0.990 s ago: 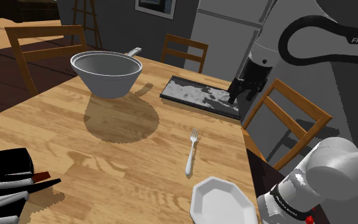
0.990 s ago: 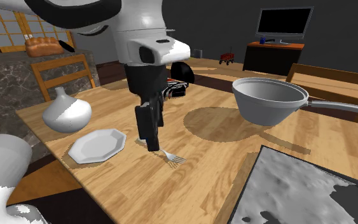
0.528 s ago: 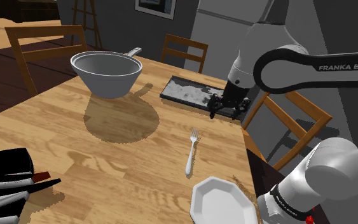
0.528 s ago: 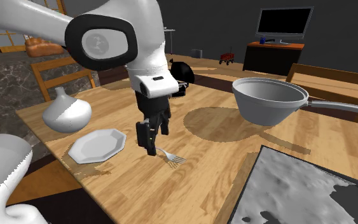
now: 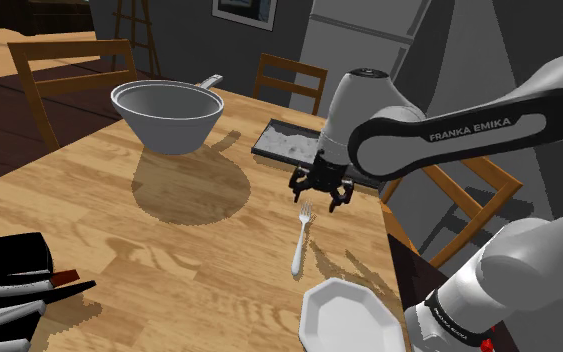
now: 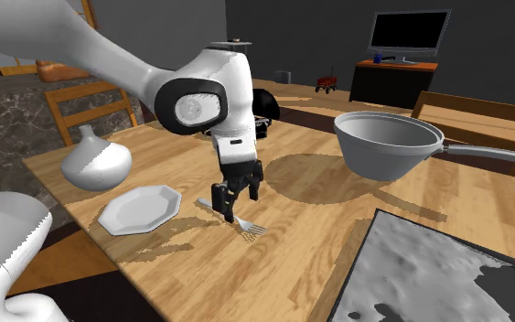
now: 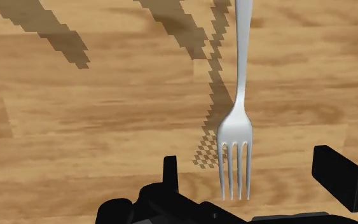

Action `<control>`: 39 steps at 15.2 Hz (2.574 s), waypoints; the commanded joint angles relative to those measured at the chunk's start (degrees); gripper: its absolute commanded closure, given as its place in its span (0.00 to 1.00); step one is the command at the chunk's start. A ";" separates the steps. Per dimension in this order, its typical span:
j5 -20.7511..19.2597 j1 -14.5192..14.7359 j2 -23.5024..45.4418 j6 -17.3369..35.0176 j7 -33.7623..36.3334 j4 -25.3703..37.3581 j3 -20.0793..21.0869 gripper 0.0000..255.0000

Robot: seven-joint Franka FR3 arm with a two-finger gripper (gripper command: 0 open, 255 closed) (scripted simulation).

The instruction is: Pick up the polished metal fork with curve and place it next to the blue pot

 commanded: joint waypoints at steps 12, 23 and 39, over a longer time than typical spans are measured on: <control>-1.80 -1.94 7.26 9.48 5.41 -2.29 3.55 0.00; -1.84 -1.97 7.36 9.58 5.44 -2.30 3.57 1.00; 0.33 -0.38 -0.40 -2.75 2.83 2.63 0.40 1.00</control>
